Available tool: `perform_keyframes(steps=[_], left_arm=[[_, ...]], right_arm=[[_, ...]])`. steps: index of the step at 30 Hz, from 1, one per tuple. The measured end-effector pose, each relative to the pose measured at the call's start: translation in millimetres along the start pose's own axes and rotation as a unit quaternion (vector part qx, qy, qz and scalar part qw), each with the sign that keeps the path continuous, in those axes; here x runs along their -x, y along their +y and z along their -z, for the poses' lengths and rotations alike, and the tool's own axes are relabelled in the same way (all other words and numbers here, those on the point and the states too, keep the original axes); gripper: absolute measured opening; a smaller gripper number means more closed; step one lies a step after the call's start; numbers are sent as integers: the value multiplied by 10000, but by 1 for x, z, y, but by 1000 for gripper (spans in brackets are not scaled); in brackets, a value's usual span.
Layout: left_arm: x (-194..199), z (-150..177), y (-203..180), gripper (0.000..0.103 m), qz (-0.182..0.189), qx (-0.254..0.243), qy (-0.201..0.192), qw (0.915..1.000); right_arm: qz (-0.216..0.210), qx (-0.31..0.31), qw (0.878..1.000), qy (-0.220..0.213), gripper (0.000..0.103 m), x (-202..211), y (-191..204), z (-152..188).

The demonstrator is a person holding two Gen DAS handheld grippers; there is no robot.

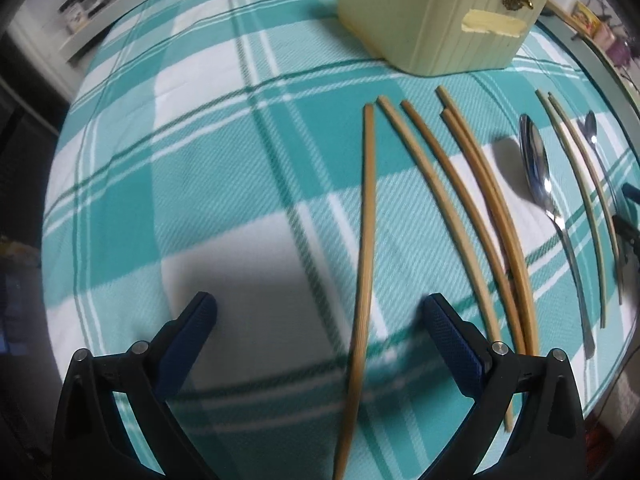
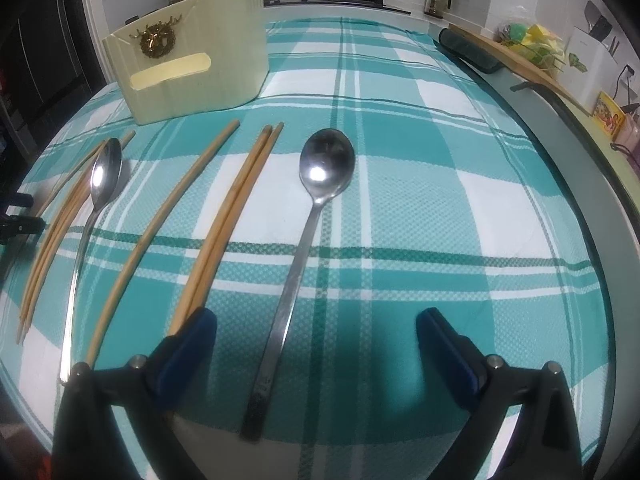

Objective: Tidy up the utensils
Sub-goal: 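Grasp a steel spoon with the right tool while the left tool grasps a wooden chopstick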

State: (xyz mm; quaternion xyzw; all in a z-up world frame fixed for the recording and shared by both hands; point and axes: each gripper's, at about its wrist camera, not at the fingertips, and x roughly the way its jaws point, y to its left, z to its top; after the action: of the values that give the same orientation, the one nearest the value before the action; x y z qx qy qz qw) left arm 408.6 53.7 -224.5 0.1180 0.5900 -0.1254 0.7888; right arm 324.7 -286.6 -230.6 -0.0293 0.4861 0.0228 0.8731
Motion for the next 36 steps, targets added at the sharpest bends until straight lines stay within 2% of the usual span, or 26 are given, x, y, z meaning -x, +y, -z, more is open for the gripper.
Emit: perform_keyframes(steps=[4,10,13,15,16,17,18,20,23,27,31,36], left_arm=[[-6,-27,3,100,83,179,-52,9998],[-5,-49,-3,84,49,265,-147,9995],[-1,-47,-16,61,71,71,-180,9998],[3,-41,-24,44,90,-25,-187,9998],[4,-40,-26,40,116,-41,-197,9997],[5,-38,-27,30,164,-38,-210,9996],[6,-38,-27,16,192,-26,-232,9995],[8,-35,-28,7,204,35,-275,9994],[10,-32,-24,4,267,233,-381,9986],[20,-29,-11,4,251,455,-640,9966],[49,-17,-5,4,268,616,-1005,9927],[92,-3,3,4,290,759,-1575,9842]], right_arm=[[-11,-25,10000,92,103,-8,-5,-15],[135,-81,9999,52,103,-25,-5,-48],[216,-238,9995,-71,99,-33,-1,-61],[250,-336,9990,-182,92,-36,1,-67],[249,-399,9985,-274,84,-36,1,-70],[290,-408,9982,-339,75,-36,2,-72],[348,-387,9978,-399,71,-36,3,-74],[387,-327,9975,-496,50,-36,4,-76],[470,-308,9967,-585,36,-35,2,-77],[426,-477,9952,-747,36,-30,-7,-72],[142,-649,9923,-1050,36,-13,-17,-64],[-67,-475,9886,-1431,36,19,-16,-61]])
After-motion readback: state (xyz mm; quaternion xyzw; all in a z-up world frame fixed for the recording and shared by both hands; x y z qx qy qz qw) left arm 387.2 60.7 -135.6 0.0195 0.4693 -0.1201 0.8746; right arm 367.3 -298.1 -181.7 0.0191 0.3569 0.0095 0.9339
